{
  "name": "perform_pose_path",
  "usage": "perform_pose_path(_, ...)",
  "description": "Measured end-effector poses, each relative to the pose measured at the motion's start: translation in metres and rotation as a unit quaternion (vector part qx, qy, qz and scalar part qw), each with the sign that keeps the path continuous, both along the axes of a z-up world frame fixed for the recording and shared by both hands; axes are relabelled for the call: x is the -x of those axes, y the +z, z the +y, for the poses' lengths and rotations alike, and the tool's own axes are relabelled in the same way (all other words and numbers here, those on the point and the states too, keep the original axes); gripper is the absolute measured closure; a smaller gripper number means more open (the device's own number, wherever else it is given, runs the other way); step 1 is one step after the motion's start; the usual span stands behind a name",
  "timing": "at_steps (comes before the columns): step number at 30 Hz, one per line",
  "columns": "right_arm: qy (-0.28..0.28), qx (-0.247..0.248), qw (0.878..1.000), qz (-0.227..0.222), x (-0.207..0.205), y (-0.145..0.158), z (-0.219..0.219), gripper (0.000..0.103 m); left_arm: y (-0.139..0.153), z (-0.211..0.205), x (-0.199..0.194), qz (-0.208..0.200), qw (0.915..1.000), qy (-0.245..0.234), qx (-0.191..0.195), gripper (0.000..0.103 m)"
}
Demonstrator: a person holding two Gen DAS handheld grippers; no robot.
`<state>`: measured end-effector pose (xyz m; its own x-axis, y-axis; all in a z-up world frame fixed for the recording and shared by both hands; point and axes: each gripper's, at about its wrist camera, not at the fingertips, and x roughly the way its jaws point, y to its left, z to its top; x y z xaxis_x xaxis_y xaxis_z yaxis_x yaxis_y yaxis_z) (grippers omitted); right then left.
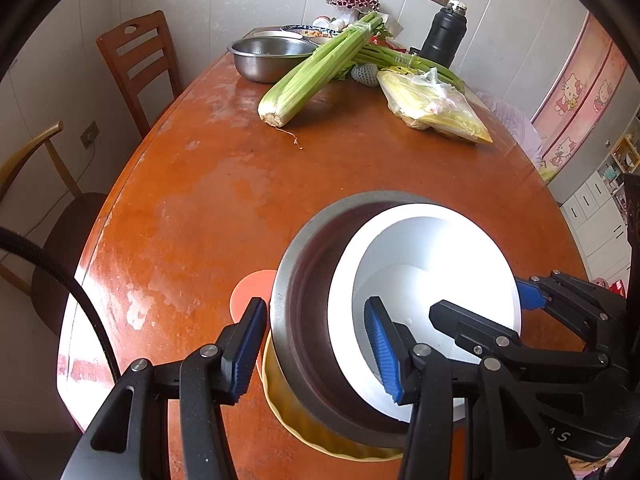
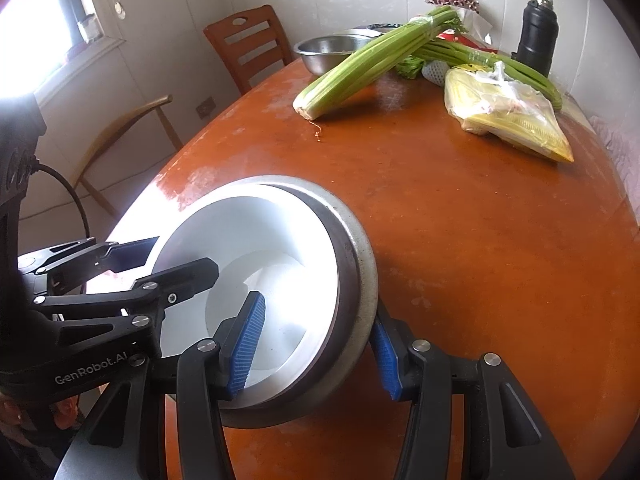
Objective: Organize plates and bowls
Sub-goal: 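Lower the steel bowl onto the grey pan and open the left tool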
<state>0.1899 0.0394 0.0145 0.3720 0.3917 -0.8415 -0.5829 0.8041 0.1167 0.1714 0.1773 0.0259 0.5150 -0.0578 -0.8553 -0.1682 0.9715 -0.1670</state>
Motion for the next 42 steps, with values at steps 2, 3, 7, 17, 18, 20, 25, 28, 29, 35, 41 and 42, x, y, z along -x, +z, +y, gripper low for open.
perform_pose_path(2, -0.001, 0.003, 1.000, -0.004, 0.000, 0.000, 0.000, 0.049, 0.000, 0.000, 0.000, -0.001, 1.0000, 0.000, -0.001, 0.053)
perform_pose_path(3, -0.003, 0.005, 1.000, -0.006, 0.000, -0.001, 0.000, 0.049, 0.000, 0.000, 0.000, -0.002, 1.0000, -0.001, 0.000, 0.053)
perform_pose_path(7, -0.005, 0.009, 1.000, -0.006, -0.001, -0.003, 0.000, 0.049, 0.001, -0.001, 0.002, -0.004, 1.0000, 0.000, -0.004, 0.052)
perform_pose_path(17, -0.004, 0.016, 1.000, -0.012, 0.001, -0.004, 0.000, 0.049, 0.007, 0.000, 0.007, -0.013, 0.9999, 0.002, -0.009, 0.050)
perform_pose_path(18, -0.004, 0.016, 1.000, -0.013, 0.001, -0.004, 0.001, 0.049, 0.008, 0.000, 0.008, -0.014, 0.9999, 0.002, -0.009, 0.050)
perform_pose_path(20, -0.005, 0.016, 1.000, -0.012, 0.001, -0.004, 0.000, 0.049, 0.009, -0.001, 0.008, -0.016, 0.9998, 0.002, -0.012, 0.050)
perform_pose_path(25, -0.006, 0.015, 1.000, -0.014, 0.002, -0.003, 0.000, 0.049, 0.011, -0.002, 0.010, -0.016, 0.9997, 0.005, -0.017, 0.049)
perform_pose_path(28, -0.006, 0.012, 1.000, -0.015, 0.003, -0.003, -0.001, 0.049, 0.012, -0.002, 0.011, -0.016, 0.9997, 0.007, -0.018, 0.046)
perform_pose_path(29, -0.006, 0.011, 1.000, -0.015, 0.003, -0.002, -0.002, 0.049, 0.012, -0.002, 0.012, -0.017, 0.9997, 0.008, -0.018, 0.045)
perform_pose_path(35, -0.009, 0.007, 1.000, -0.021, 0.006, 0.001, -0.004, 0.049, 0.016, -0.004, 0.016, -0.024, 0.9994, 0.011, -0.020, 0.043)
perform_pose_path(41, -0.011, 0.004, 0.999, -0.030, 0.012, 0.005, -0.005, 0.049, 0.022, -0.007, 0.022, -0.032, 0.9990, 0.014, -0.027, 0.038)
perform_pose_path(42, -0.011, 0.004, 0.999, -0.033, 0.013, 0.006, -0.005, 0.049, 0.022, -0.007, 0.023, -0.033, 0.9989, 0.015, -0.028, 0.037)
